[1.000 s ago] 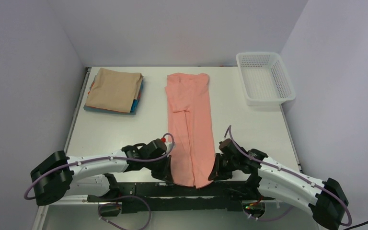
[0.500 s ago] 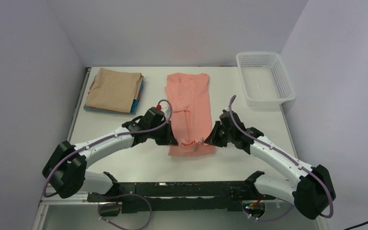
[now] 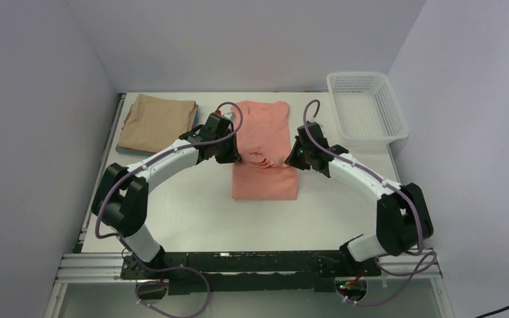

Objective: Fold and stack the t-shirts
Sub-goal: Fold the folded rectangular tshirt in 1/3 of the way, then grab one side of the 2/3 rectangular tshirt with both arms

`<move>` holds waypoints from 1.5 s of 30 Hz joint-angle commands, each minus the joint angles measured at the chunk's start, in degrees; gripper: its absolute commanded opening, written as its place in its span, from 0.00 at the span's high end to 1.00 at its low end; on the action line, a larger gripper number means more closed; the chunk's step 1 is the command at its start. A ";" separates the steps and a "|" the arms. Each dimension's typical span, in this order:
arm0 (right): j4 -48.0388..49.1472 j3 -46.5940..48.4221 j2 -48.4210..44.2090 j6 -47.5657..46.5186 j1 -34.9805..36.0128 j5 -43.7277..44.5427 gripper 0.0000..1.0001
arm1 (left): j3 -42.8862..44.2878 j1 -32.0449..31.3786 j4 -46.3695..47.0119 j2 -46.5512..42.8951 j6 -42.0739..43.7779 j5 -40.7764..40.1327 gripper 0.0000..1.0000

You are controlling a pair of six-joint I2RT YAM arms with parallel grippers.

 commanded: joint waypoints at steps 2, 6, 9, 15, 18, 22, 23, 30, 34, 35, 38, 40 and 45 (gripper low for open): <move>5.78 5.27 6.52 -2.33 -2.12 -1.48 0.95 | 7.32 1.86 -3.26 5.32 4.61 -2.75 1.00; 6.99 7.26 10.47 -2.36 -2.93 -1.97 0.94 | 9.70 3.03 -4.46 8.26 4.94 -3.98 1.00; 7.37 8.06 12.92 -2.24 -3.20 -1.83 0.93 | 10.17 3.99 -3.83 9.59 5.22 -3.36 1.00; 10.11 8.03 15.59 -2.17 -3.92 0.71 0.92 | 12.63 4.70 -3.67 13.88 6.86 -0.87 1.00; 11.79 8.68 17.94 -2.99 -4.55 0.31 0.91 | 13.62 4.78 -2.96 15.92 6.98 0.01 1.00; 12.54 10.40 20.73 -3.60 -4.99 -1.30 0.83 | 15.48 5.03 -3.60 17.86 6.79 -0.50 0.86; 11.87 11.52 21.28 -3.72 -5.05 -1.14 0.77 | 15.99 5.19 -3.86 17.93 6.83 -0.28 0.78; 5.85 13.92 18.99 -1.99 -5.17 2.90 0.01 | 16.19 5.20 -4.02 11.93 8.52 1.01 0.01; 6.78 7.68 12.28 -0.81 -5.24 3.03 0.00 | 8.39 4.80 -2.00 4.53 7.44 2.00 0.01; 6.84 5.86 10.80 -0.82 -5.21 2.20 0.00 | 6.17 4.60 -1.50 2.81 7.14 2.19 0.01; 6.11 -0.22 6.41 -1.18 -5.18 -0.60 0.00 | -2.32 3.84 0.32 -2.66 5.24 3.08 0.01; 5.04 -3.81 3.79 -1.22 -5.20 -2.10 0.00 | -8.53 3.06 2.81 -6.45 3.79 4.20 0.01; 6.79 -13.72 -3.54 0.62 -5.12 -8.16 0.00 | -19.54 0.15 8.37 -12.48 -0.10 4.26 0.01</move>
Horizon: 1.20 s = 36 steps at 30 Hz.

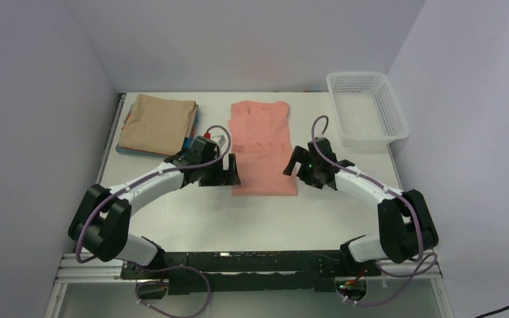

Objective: Fold and stack the t-shirts
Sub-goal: Grab one side of the 2/3 rectangular tshirt with both arms

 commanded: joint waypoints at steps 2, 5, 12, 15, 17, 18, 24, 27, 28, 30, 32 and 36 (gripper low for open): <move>2.05 -8.31 -6.51 2.64 -0.12 -6.52 0.00 | -6.69 -3.32 6.35 -2.64 -4.99 0.20 0.01; 3.40 -10.65 -7.13 3.02 -0.10 -7.28 0.01 | -8.48 -3.84 9.15 -1.36 -6.42 -0.26 0.01; 4.46 -11.74 -5.38 3.31 -0.14 -5.70 0.16 | -6.92 -4.02 9.79 6.20 -7.30 -2.63 0.26; 5.17 -12.27 -4.13 3.60 -0.12 -5.99 0.25 | -6.01 -4.08 10.22 8.61 -7.36 -1.33 0.35; 5.90 -12.64 -3.06 3.81 -0.12 -6.86 0.32 | -5.88 -4.06 10.27 9.68 -7.73 -2.02 0.37; 6.45 -12.89 -2.61 3.92 -0.14 -7.27 0.33 | -5.80 -4.12 10.26 10.15 -7.85 -2.44 0.40; 6.97 -13.68 -0.91 4.30 -0.05 -8.30 0.44 | -4.55 -4.85 10.00 12.91 -7.85 -0.82 0.65; 6.53 -14.18 -1.40 4.44 0.32 -8.61 0.48 | -4.57 -5.92 9.11 13.16 -7.96 -1.64 0.74; 6.35 -14.39 -1.48 4.49 0.40 -8.60 0.49 | -4.64 -6.13 8.93 13.30 -7.96 -1.86 0.78; 6.21 -14.89 -1.70 4.62 0.63 -8.83 0.52 | -5.06 -6.53 8.45 13.39 -7.87 -2.35 0.85; 6.07 -15.23 -1.76 4.63 0.95 -8.87 0.55 | -5.26 -7.05 7.78 13.32 -8.11 -3.51 0.93; 4.85 -15.49 -1.53 4.37 1.66 -8.68 0.70 | -5.92 -7.74 6.68 12.71 -8.14 -4.20 1.00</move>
